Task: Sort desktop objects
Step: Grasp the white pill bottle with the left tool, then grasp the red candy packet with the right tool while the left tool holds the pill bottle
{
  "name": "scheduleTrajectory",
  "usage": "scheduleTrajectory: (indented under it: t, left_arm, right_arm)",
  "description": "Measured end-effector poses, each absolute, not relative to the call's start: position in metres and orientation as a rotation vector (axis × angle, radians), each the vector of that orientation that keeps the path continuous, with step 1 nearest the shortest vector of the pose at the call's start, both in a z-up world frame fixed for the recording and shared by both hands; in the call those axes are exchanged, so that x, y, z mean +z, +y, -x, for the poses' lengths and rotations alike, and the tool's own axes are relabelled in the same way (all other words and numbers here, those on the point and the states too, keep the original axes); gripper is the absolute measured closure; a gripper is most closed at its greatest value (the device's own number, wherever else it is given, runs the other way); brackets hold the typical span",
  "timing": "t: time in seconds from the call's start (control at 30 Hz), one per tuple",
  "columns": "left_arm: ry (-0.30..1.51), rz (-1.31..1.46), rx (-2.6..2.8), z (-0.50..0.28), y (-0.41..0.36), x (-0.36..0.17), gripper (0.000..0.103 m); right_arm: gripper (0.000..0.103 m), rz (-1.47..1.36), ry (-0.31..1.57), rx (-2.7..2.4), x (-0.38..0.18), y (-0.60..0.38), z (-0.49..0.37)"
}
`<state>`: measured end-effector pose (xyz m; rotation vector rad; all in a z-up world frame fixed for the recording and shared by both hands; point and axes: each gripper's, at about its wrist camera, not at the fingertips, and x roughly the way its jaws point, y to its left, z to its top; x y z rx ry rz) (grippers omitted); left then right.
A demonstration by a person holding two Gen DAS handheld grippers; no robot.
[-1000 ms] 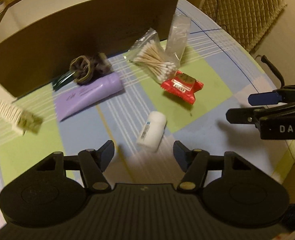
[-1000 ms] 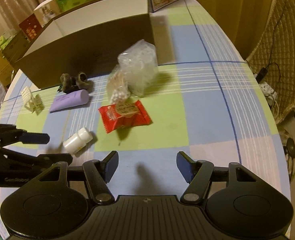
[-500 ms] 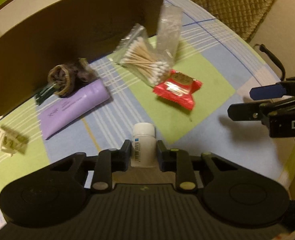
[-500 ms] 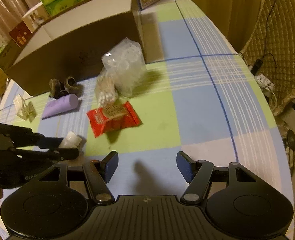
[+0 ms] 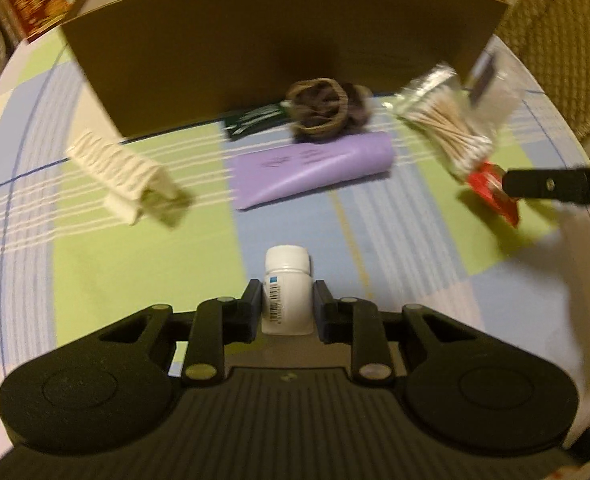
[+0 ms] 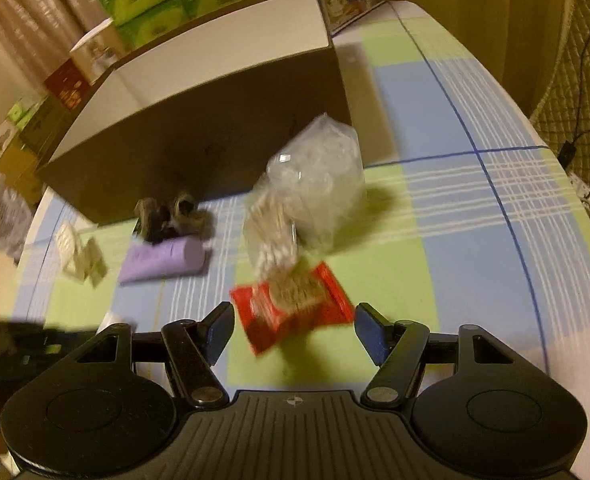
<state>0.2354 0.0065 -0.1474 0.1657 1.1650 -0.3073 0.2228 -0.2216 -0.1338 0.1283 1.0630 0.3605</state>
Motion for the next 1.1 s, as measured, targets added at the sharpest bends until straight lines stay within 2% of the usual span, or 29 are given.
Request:
scheduleTrajectory:
  t: [0.2, 0.43, 0.67, 0.97, 1.0, 1.1]
  left_arm:
    - [1.167, -0.135, -0.285, -0.237, 0.015, -0.148, 0.081]
    - [1.176, -0.122, -0.291, -0.236, 0.015, -0.149, 0.081]
    - [1.191, -0.114, -0.306, -0.237, 0.013, -0.150, 0.081]
    - [1.188, -0.130, -0.303, -0.245, 0.006, -0.149, 0.081]
    - [1.189, -0.130, -0.304, -0.245, 0.006, -0.148, 0.081]
    - [1.190, -0.121, -0.307, -0.245, 0.006, -0.148, 0.081]
  right_arm:
    - [0.039, -0.094, 1.083, 0.319, -0.146, -0.207, -0.241]
    - [0.040, -0.017, 1.103, 0.374, -0.151, -0.225, -0.222]
    - [0.039, -0.181, 1.120, 0.341, -0.140, -0.242, -0.218]
    - [0.038, -0.148, 1.114, 0.249, -0.153, -0.213, -0.245]
    - [0.039, -0.114, 1.097, 0.250, -0.154, -0.210, -0.245]
    - [0.055, -0.010, 1.073, 0.271, -0.157, -0.206, -0.241]
